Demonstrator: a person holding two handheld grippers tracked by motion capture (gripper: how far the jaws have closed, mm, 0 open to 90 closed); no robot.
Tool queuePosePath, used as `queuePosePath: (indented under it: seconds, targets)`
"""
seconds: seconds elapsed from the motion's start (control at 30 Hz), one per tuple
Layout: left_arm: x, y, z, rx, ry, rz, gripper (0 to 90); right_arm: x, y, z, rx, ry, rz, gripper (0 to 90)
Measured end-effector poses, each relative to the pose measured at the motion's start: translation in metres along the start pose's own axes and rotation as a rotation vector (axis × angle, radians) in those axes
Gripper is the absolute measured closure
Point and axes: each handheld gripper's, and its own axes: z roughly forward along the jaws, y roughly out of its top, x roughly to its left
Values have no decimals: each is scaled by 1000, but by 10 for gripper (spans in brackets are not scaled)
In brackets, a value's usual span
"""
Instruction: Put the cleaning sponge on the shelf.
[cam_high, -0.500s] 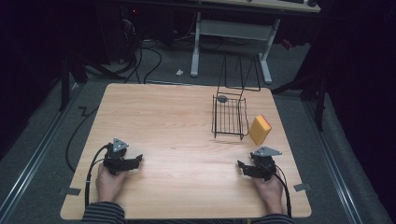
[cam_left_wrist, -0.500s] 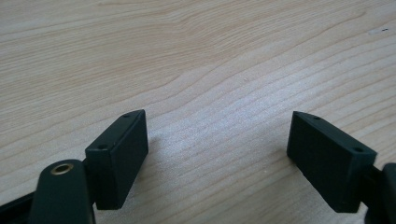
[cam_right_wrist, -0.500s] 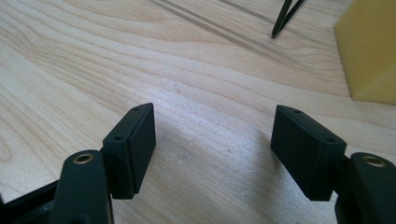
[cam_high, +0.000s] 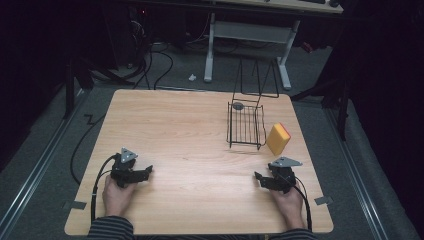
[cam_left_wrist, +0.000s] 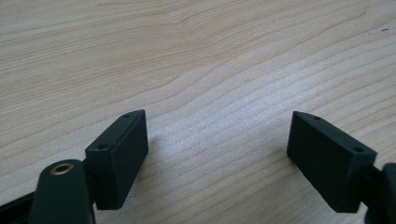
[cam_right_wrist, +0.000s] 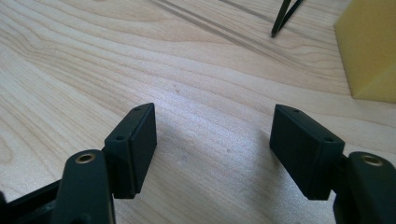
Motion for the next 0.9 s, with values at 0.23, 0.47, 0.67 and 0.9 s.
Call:
queuePosePath:
  seconds: [0.23, 0.47, 0.67, 0.9]
  targets:
    - [0, 0, 0, 0, 0, 0, 210, 0, 0, 0, 0, 1, 1, 318]
    - [0, 0, 0, 0, 0, 0, 210, 1, 0, 0, 2, -6, 8, 315]
    - [0, 0, 0, 0, 0, 0, 210, 1, 0, -1, 1, -11, 16, 321]
    - [0, 0, 0, 0, 0, 0, 210, 1, -1, -2, -5, -25, 19, 342]
